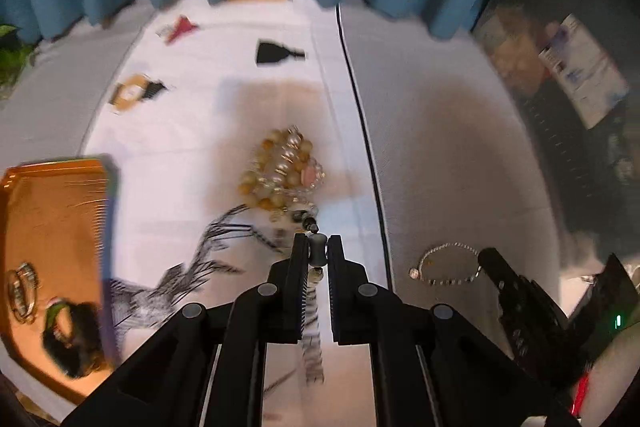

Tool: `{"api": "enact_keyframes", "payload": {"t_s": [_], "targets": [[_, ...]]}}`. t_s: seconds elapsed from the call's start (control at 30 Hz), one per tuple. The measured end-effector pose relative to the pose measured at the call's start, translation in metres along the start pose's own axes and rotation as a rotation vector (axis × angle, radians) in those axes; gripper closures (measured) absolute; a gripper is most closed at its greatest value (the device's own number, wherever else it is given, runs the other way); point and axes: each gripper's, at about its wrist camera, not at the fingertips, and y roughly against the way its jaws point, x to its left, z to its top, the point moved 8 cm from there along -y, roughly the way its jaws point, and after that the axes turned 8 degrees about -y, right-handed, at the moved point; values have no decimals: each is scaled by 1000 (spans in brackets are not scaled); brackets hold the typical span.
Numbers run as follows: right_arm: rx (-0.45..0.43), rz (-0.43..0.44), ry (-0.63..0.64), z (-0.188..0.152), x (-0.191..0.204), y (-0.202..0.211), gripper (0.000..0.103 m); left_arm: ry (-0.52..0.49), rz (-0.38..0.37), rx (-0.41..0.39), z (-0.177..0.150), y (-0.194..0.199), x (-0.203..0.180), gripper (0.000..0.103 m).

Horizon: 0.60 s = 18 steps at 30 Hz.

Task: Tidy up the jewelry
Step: 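Close the left tool on the dark beaded bracelet while the right tool holds the chain bracelet, then carry the chain bracelet and beaded bracelet over the copper tray with both tools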

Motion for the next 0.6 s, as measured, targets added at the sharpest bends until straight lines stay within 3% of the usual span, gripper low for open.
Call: {"api": "enact_keyframes", "payload": {"t_s": [0.2, 0.6], "targets": [[-116, -22, 11, 17, 14, 59, 101, -34, 1, -80, -18, 61, 0, 96], [-55, -27, 94, -25, 61, 128, 101, -94, 56, -146, -101, 129, 1, 96]]}}
